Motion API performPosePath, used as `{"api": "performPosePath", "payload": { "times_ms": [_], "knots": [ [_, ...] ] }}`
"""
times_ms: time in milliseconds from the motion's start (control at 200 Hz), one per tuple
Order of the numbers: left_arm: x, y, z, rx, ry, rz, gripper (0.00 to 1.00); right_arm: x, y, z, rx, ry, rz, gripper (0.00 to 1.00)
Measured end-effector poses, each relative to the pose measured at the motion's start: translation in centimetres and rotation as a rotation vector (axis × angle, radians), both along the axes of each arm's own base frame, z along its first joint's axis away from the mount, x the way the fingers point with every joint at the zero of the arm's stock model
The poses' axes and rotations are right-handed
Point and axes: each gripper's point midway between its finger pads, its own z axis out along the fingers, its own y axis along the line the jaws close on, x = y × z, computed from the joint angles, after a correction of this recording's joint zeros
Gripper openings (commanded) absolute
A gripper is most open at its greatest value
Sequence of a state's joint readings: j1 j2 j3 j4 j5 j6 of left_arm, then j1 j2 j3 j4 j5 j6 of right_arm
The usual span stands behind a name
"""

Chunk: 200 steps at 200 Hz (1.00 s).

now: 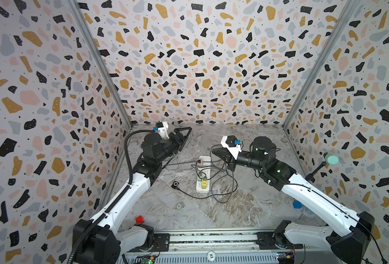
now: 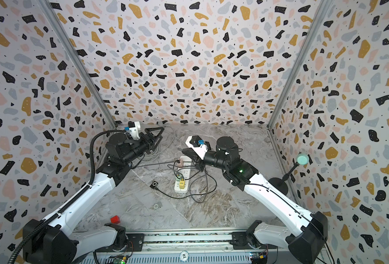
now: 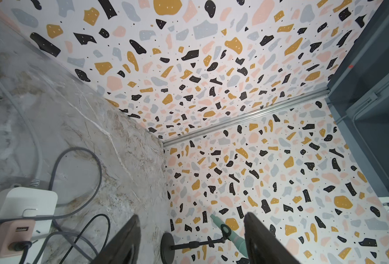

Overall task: Charge mp3
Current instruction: Pick up the charging cable from the center of the board, then pick up the MP3 player from the center of the board.

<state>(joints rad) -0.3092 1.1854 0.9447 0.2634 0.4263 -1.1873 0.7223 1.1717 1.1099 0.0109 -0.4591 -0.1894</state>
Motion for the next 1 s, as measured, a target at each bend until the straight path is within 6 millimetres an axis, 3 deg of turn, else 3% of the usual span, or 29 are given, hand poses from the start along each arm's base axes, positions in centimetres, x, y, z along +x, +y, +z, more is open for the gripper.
{"api": "performPosePath", "payload": {
  "times_ms": [215, 375, 496, 551, 656, 806, 921, 1001],
  "knots": [
    [-0.2, 0.9, -3.2, 0.201, 0.054, 0.02, 0.74, 0.3, 0.2, -1.3, -0.044, 0.01, 0.01, 0.0],
    [-0.1, 4.1, -5.1, 0.403, 0.117, 0.125, 0.78, 0.1, 0.2, -2.8, -0.082, 0.054, 0.026, 0.0],
    [-1.0, 7.6, -8.7, 0.554, 0.246, 0.212, 0.79, 0.0, 0.1, -3.2, -0.095, 0.072, 0.028, 0.0],
    [-1.6, 9.1, -10.8, 0.635, 0.318, 0.239, 0.76, -0.1, 0.0, -3.3, -0.098, 0.079, 0.027, 0.0],
    [-2.9, 10.7, -15.0, 0.781, 0.454, 0.212, 0.72, -0.3, -0.1, -3.2, -0.094, 0.08, 0.026, 0.0],
    [-5.7, 10.8, -19.6, 0.846, 0.594, 0.116, 0.7, -0.4, -0.6, -3.0, -0.089, 0.074, 0.016, 0.0],
    [-10.0, 10.6, -23.1, 0.788, 0.705, 0.066, 0.67, -0.2, -1.0, -3.0, -0.087, 0.073, 0.004, 0.0],
    [-12.9, 10.0, -24.2, 0.696, 0.757, 0.064, 0.67, -0.1, -1.3, -3.4, -0.09, 0.078, -0.002, 0.0]
  ]
}}
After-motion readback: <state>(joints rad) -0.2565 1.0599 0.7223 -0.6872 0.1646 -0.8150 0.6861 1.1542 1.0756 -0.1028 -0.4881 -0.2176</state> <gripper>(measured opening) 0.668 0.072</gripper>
